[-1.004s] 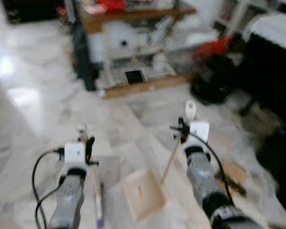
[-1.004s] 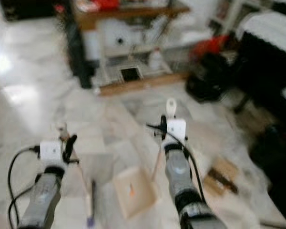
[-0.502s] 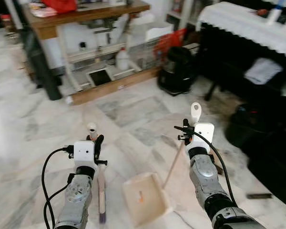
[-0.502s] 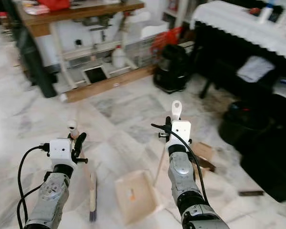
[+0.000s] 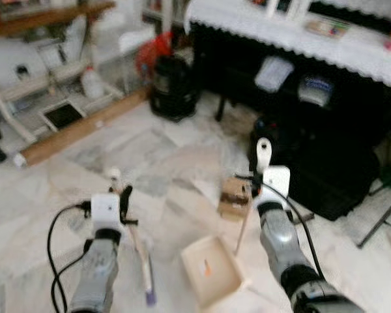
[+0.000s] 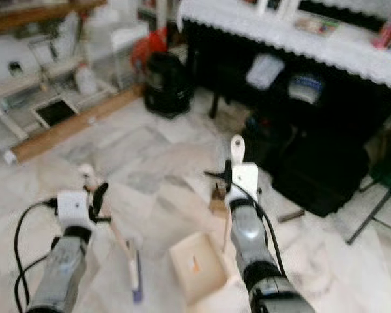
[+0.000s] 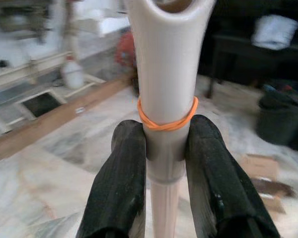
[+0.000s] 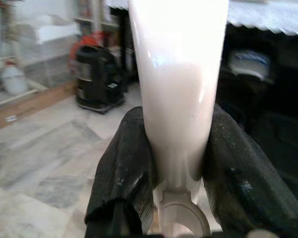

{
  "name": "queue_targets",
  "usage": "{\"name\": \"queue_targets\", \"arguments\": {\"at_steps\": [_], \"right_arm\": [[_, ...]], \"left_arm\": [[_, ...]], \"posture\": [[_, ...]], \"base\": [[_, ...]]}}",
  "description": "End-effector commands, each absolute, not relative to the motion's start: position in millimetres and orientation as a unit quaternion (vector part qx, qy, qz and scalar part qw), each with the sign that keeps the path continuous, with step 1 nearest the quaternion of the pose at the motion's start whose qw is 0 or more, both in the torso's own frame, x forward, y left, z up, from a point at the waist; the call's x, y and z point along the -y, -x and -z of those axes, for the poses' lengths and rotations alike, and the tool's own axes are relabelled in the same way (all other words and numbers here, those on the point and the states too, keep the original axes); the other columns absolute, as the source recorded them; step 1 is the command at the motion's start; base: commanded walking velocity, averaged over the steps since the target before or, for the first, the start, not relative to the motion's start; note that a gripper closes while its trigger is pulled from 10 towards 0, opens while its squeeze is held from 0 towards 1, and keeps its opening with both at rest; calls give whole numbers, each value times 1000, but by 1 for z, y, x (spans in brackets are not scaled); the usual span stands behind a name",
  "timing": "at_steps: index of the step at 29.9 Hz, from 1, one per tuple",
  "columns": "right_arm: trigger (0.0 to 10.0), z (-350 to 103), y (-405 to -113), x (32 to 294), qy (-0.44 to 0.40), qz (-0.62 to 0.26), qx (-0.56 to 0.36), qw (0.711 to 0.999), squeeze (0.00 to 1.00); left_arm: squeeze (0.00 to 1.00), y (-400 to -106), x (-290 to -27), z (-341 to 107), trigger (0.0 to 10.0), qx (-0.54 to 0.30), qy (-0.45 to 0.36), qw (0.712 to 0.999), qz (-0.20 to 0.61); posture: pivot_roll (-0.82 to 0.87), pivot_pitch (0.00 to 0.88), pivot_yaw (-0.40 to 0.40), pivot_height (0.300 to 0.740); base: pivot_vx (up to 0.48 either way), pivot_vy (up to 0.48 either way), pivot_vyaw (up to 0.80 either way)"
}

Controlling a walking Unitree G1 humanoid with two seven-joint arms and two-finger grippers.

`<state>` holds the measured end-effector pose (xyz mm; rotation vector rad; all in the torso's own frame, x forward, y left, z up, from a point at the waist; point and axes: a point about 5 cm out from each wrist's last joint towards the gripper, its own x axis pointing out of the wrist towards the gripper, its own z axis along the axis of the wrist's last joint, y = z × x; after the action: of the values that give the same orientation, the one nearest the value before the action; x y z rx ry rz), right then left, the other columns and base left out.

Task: Sweep floor

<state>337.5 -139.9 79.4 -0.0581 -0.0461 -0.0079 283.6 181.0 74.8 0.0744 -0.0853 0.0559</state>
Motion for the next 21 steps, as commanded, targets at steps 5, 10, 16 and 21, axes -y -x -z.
{"name": "queue_targets", "arguments": {"at_steps": [5,10,16,21], "right_arm": [[10000,-87,-341,144,24,13,38,999,0],[10000,-87,-340,144,25,13,40,999,0],[10000,-89,-340,144,25,11,51,998,0],[10000,-89,-339,142,24,6,55,998,0]], "left_arm": [[0,-285,-174,-80,10000,59,-29,998,-21],[0,-285,-175,-80,10000,57,-29,998,-20],[0,-285,-175,-80,10000,56,-34,998,-21],[0,-286,-175,-79,10000,55,-36,998,-23]], "posture": [[85,83,-40,740],[86,80,-40,740],[87,73,-41,740],[87,67,-42,740]], "base": [[0,0,-763],[0,0,-763],[0,0,-236],[317,0,0]]}}
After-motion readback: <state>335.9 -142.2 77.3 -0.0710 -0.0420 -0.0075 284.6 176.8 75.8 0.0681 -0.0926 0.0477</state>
